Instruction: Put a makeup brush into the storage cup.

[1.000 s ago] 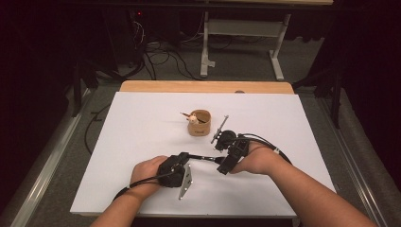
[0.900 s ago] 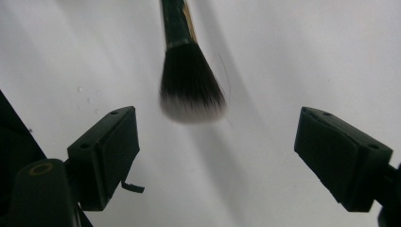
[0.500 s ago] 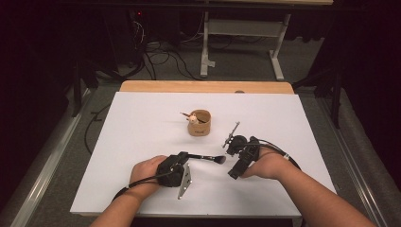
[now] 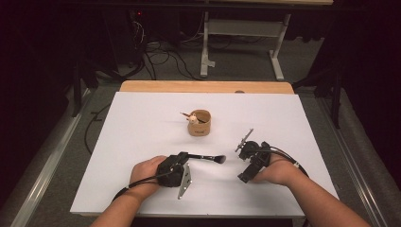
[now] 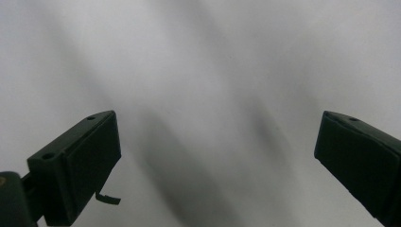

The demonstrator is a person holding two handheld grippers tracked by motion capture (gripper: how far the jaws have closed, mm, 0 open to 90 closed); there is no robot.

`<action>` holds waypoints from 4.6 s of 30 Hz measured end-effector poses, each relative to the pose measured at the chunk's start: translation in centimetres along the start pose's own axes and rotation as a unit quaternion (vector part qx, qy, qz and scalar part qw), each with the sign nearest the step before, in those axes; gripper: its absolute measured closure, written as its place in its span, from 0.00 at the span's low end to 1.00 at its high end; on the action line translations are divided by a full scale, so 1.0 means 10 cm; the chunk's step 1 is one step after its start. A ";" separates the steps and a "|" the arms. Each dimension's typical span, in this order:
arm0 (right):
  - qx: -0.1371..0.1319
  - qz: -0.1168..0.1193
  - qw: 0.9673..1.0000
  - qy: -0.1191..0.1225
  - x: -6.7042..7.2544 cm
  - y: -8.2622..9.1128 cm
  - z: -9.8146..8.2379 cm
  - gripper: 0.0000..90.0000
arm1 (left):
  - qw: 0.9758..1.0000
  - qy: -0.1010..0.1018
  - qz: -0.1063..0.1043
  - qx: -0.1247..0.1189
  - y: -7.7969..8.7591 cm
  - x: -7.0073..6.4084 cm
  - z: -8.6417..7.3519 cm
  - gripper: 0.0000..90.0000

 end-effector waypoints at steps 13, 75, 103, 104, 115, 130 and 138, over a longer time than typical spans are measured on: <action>-0.073 -0.023 0.995 -0.066 -0.10 0.00 0.02 0.03 | 0.998 0.061 -0.019 -0.012 -0.04 0.02 -0.07 0.87; -0.305 -0.069 0.920 -0.238 -0.25 -0.12 -0.07 0.04 | 0.886 0.417 -0.125 -0.159 -0.05 0.21 -0.27 0.87; -0.327 -0.066 0.913 -0.236 -0.21 -0.03 -0.04 0.07 | 0.840 0.465 -0.178 -0.215 0.00 0.18 -0.11 0.87; -0.329 -0.066 0.913 -0.233 -0.21 -0.03 -0.04 0.07 | 0.840 0.465 -0.180 -0.216 0.00 0.17 -0.10 0.87; -0.341 -0.057 0.909 -0.233 -0.15 0.03 0.02 0.09 | 0.845 0.449 -0.190 -0.219 0.01 0.12 0.01 0.87; -0.356 -0.040 0.904 -0.232 -0.03 0.11 0.13 0.11 | 0.850 0.429 -0.204 -0.226 0.03 0.06 0.18 0.87; -0.361 -0.035 0.904 -0.227 -0.08 0.21 0.26 0.14 | 0.850 0.428 -0.201 -0.232 0.03 0.11 0.29 0.87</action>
Point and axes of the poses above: each handheld gripper's, and its own axes: y roughly backward along the jaws, z roughly out of its top, x roughly to its left, the point moved 9 cm from there along -y, roughly forward along the jaws, and after that the axes turned 12 degrees about -z, right-handed, at the moved point
